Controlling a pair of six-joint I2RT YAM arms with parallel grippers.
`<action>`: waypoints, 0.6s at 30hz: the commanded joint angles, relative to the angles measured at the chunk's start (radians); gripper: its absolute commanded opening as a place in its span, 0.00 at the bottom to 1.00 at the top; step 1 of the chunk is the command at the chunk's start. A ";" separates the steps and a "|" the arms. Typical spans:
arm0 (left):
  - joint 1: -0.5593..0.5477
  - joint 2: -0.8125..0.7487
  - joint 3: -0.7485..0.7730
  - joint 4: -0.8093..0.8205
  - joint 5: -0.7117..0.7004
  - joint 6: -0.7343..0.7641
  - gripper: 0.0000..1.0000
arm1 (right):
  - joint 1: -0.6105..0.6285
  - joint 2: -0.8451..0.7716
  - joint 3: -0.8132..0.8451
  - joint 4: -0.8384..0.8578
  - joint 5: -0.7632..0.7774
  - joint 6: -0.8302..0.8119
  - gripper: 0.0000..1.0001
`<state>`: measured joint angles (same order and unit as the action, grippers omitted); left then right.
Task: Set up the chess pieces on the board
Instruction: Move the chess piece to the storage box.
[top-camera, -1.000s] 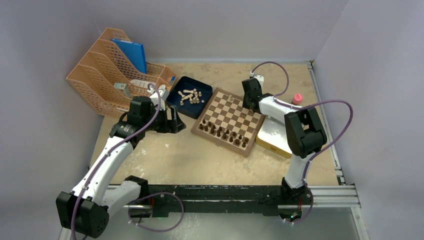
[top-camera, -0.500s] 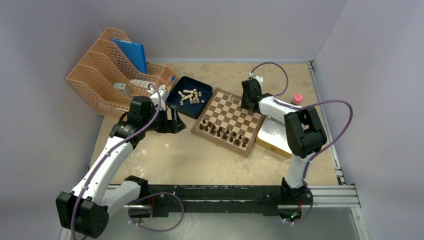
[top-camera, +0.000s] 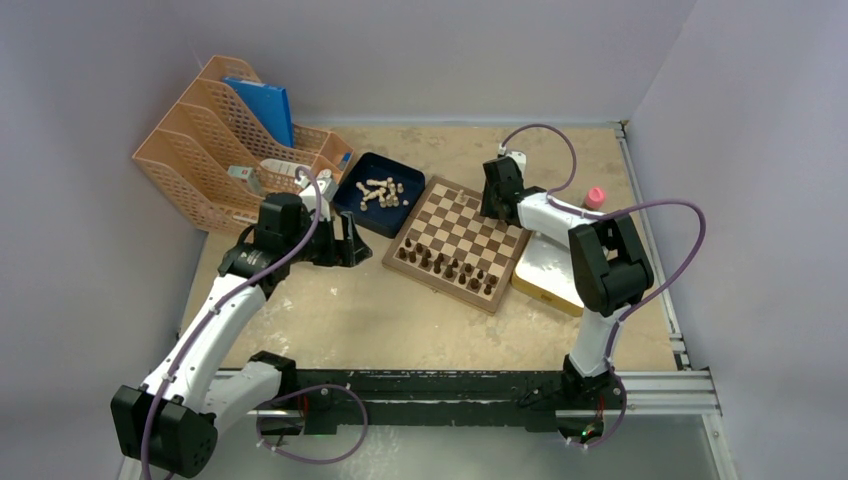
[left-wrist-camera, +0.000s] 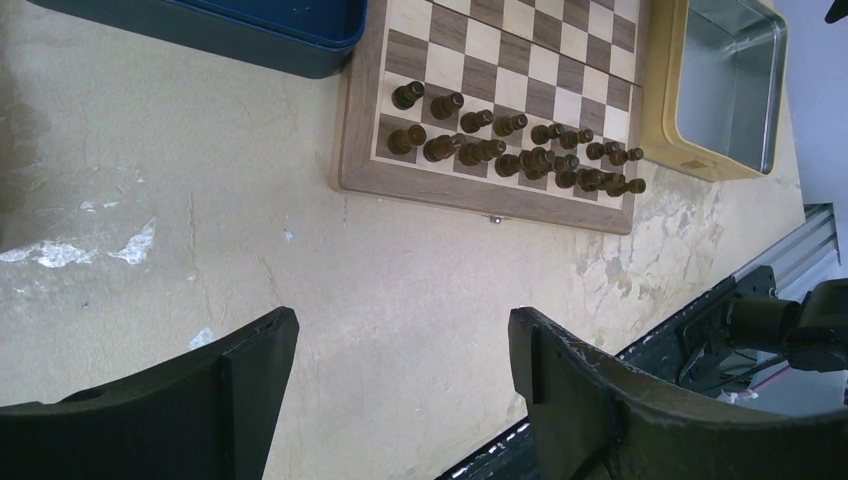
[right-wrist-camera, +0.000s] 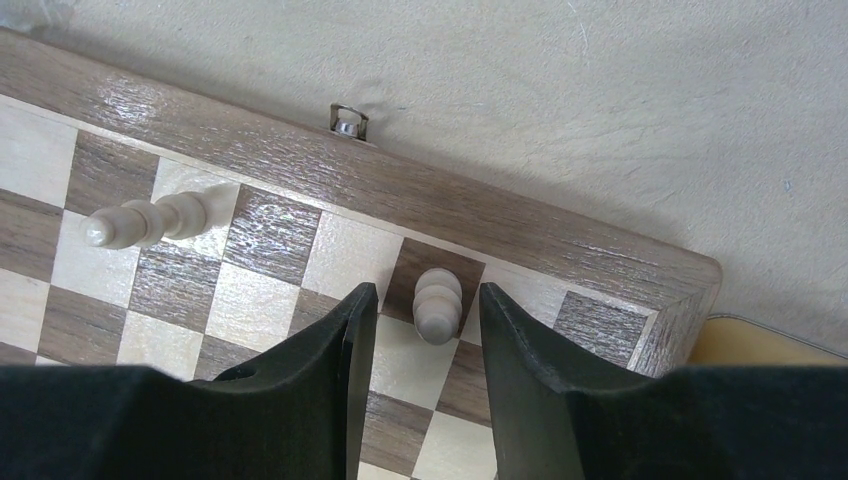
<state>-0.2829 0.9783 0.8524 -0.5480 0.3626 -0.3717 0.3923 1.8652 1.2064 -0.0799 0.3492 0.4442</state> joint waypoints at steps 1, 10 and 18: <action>-0.005 -0.022 0.001 0.016 -0.006 0.025 0.77 | 0.002 0.001 0.020 0.024 -0.003 -0.011 0.46; -0.006 -0.013 0.004 0.015 -0.004 0.028 0.77 | 0.002 0.012 0.021 0.038 -0.005 -0.015 0.45; -0.006 -0.013 0.004 0.017 0.002 0.028 0.78 | 0.001 0.004 0.010 0.048 -0.011 -0.016 0.42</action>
<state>-0.2829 0.9752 0.8524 -0.5480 0.3622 -0.3702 0.3923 1.8782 1.2064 -0.0532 0.3450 0.4366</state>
